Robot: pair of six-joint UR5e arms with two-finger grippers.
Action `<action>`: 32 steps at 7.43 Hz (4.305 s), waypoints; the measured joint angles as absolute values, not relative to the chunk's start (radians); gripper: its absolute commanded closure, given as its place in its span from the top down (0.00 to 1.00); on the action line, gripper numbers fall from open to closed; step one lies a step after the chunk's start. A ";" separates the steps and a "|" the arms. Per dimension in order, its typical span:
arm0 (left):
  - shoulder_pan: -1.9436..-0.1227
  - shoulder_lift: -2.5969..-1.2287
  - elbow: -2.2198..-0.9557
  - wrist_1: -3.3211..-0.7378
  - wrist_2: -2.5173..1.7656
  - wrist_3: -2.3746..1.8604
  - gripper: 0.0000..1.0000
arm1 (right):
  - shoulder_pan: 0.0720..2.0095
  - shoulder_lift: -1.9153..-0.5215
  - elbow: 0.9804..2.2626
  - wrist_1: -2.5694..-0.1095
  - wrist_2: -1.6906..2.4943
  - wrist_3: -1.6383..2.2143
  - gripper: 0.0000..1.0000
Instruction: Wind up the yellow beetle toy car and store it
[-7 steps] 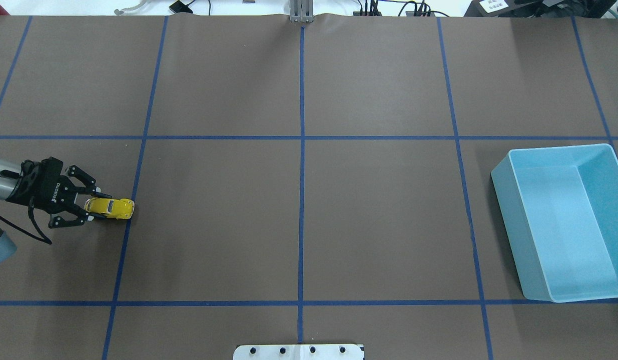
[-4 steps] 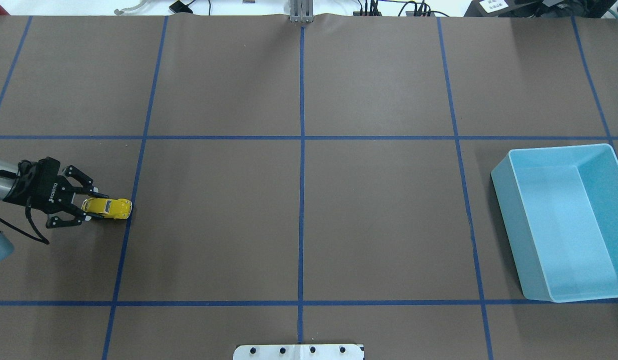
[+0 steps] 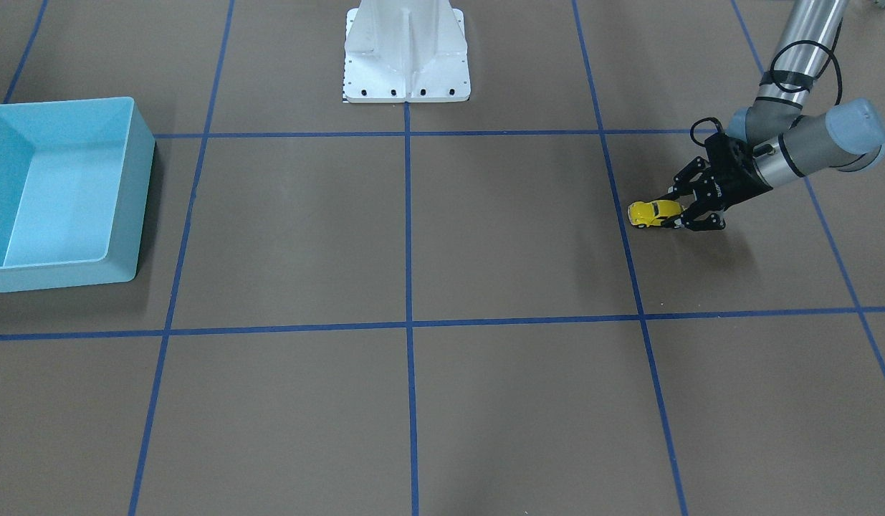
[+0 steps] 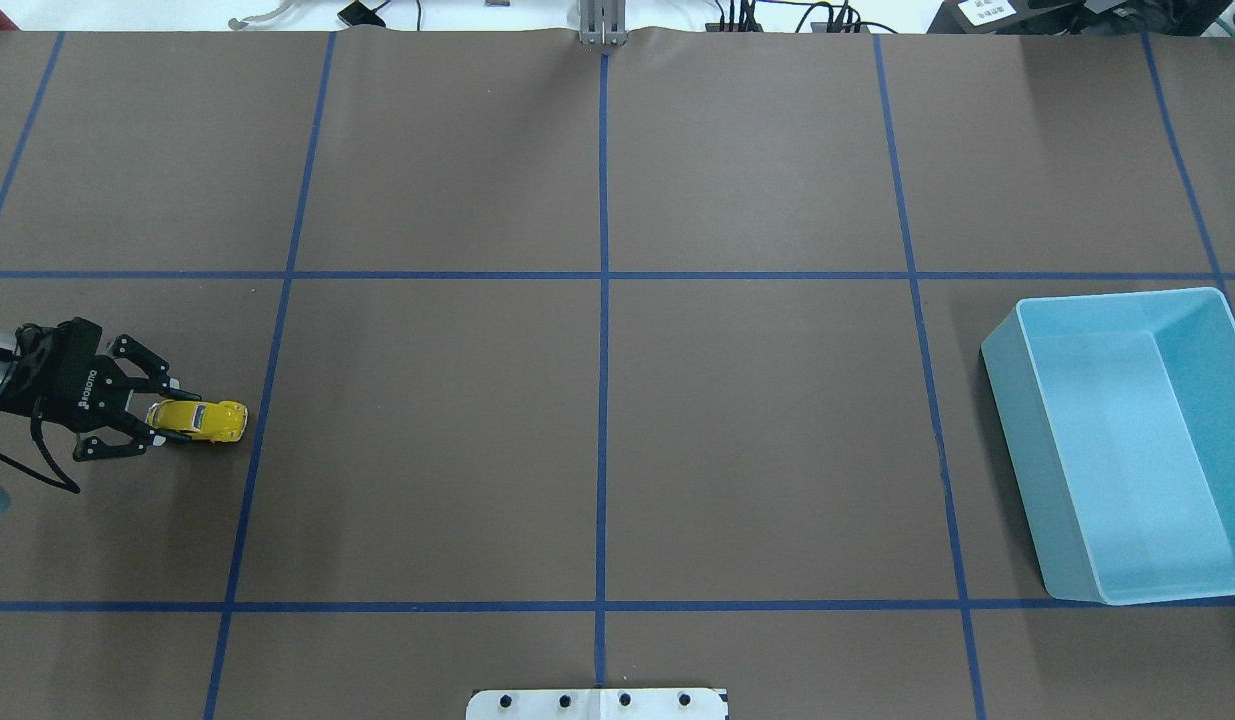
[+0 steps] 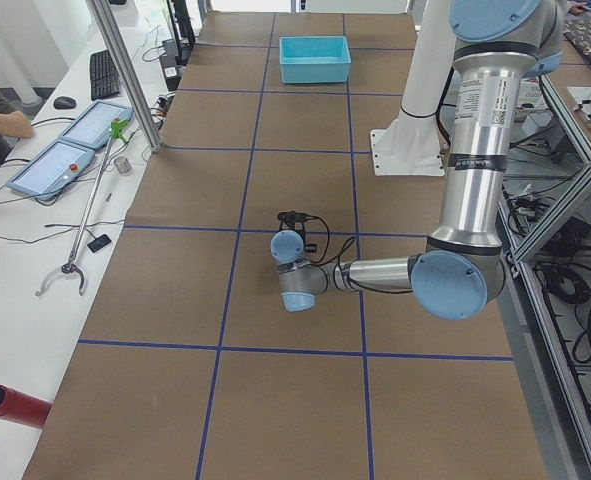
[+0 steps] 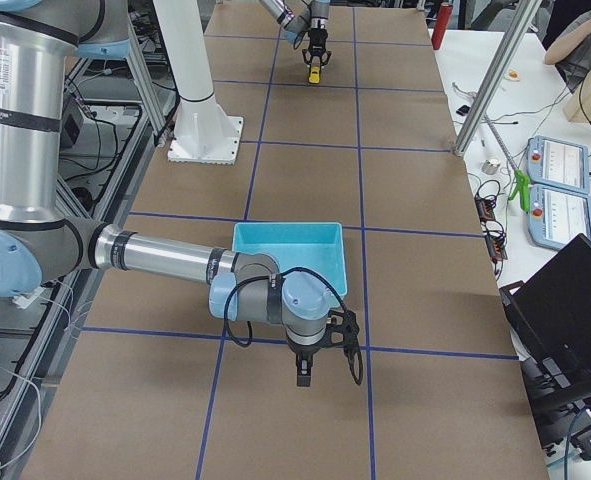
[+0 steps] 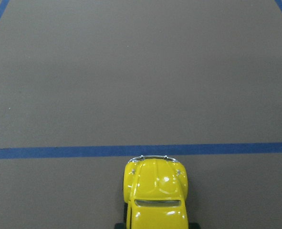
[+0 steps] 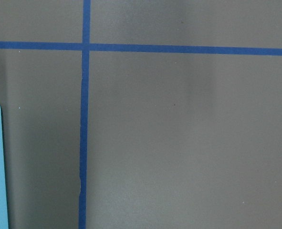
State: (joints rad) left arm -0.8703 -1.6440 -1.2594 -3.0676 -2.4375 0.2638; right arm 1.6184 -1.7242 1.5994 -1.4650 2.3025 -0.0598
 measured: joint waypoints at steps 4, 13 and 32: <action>-0.875 -1.633 -1.260 -3.069 -2.439 0.264 0.33 | 1.618 -1.724 1.599 -1.465 2.303 -0.059 1.00; -0.899 -1.592 -1.259 -3.079 -2.444 0.264 0.99 | 1.618 -1.724 1.598 -1.465 2.302 -0.060 1.00; -1.486 -1.549 -1.729 -1.620 -2.333 -0.122 0.99 | 1.611 -1.697 1.695 -1.464 2.308 -0.068 1.00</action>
State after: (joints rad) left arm -1.4860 -1.5488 -1.7288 -1.6198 -2.3325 -0.1225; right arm 1.6108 -1.6971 1.6948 -1.4644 2.3075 -0.0681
